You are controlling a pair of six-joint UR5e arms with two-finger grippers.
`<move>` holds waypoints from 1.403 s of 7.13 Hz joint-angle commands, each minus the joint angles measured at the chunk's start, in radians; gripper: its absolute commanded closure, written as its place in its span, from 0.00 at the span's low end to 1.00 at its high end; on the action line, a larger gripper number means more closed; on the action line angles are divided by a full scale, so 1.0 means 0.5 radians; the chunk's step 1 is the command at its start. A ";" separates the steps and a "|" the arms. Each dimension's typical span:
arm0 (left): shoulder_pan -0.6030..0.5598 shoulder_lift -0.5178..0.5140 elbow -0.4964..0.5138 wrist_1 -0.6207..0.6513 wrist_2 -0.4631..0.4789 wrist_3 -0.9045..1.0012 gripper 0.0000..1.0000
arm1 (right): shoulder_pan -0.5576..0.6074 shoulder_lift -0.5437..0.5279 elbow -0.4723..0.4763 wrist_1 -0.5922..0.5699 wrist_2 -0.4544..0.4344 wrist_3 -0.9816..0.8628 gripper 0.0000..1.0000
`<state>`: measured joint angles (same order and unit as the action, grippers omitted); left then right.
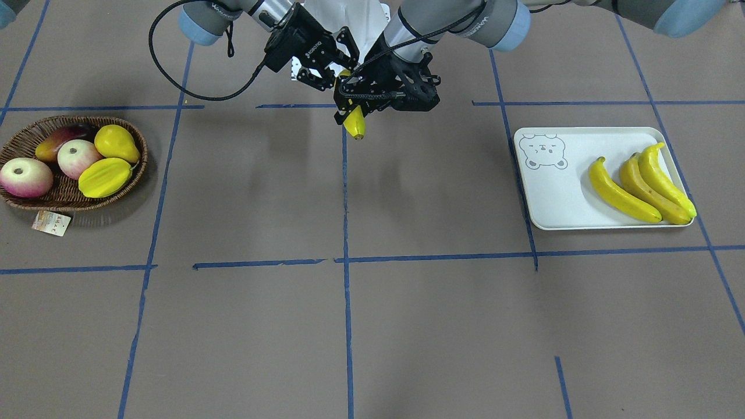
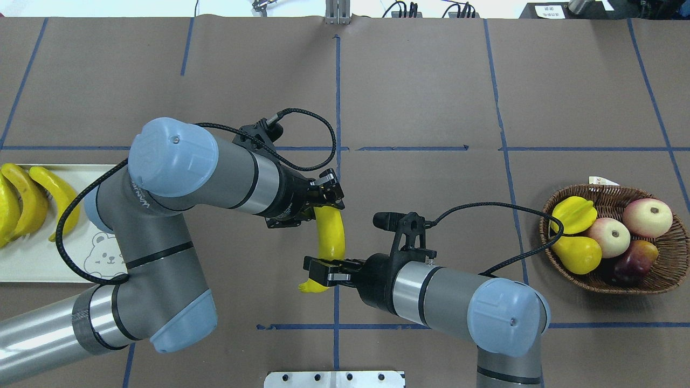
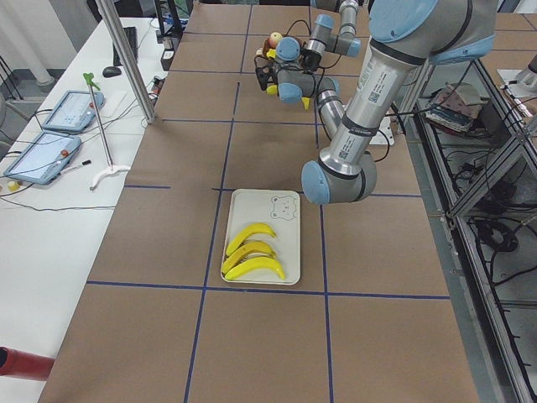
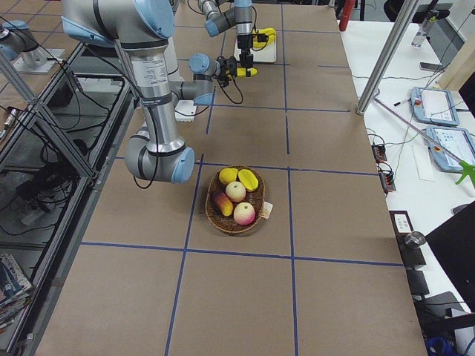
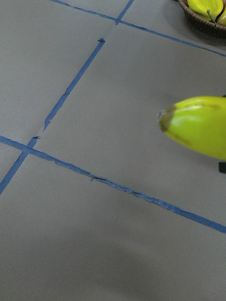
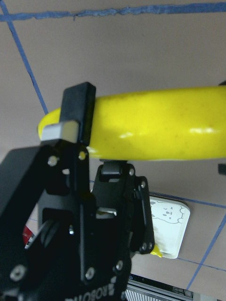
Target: Transfer all bananas from basket to plate
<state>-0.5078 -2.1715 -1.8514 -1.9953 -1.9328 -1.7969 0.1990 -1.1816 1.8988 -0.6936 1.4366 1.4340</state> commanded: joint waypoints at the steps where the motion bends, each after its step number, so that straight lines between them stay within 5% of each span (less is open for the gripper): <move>1: -0.006 0.014 -0.009 0.008 0.000 0.004 1.00 | 0.010 -0.005 0.007 -0.021 0.001 -0.003 0.00; 5: -0.159 0.231 -0.010 0.039 0.025 0.029 1.00 | 0.047 -0.143 0.016 -0.134 0.047 -0.009 0.00; 10: -0.331 0.369 -0.040 0.729 0.221 0.287 1.00 | 0.405 -0.122 0.433 -1.252 0.617 -0.036 0.00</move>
<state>-0.6587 -2.0218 -1.8657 -1.6926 -1.8318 -1.6690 0.3526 -1.2461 2.0729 -1.1727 1.6760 1.4210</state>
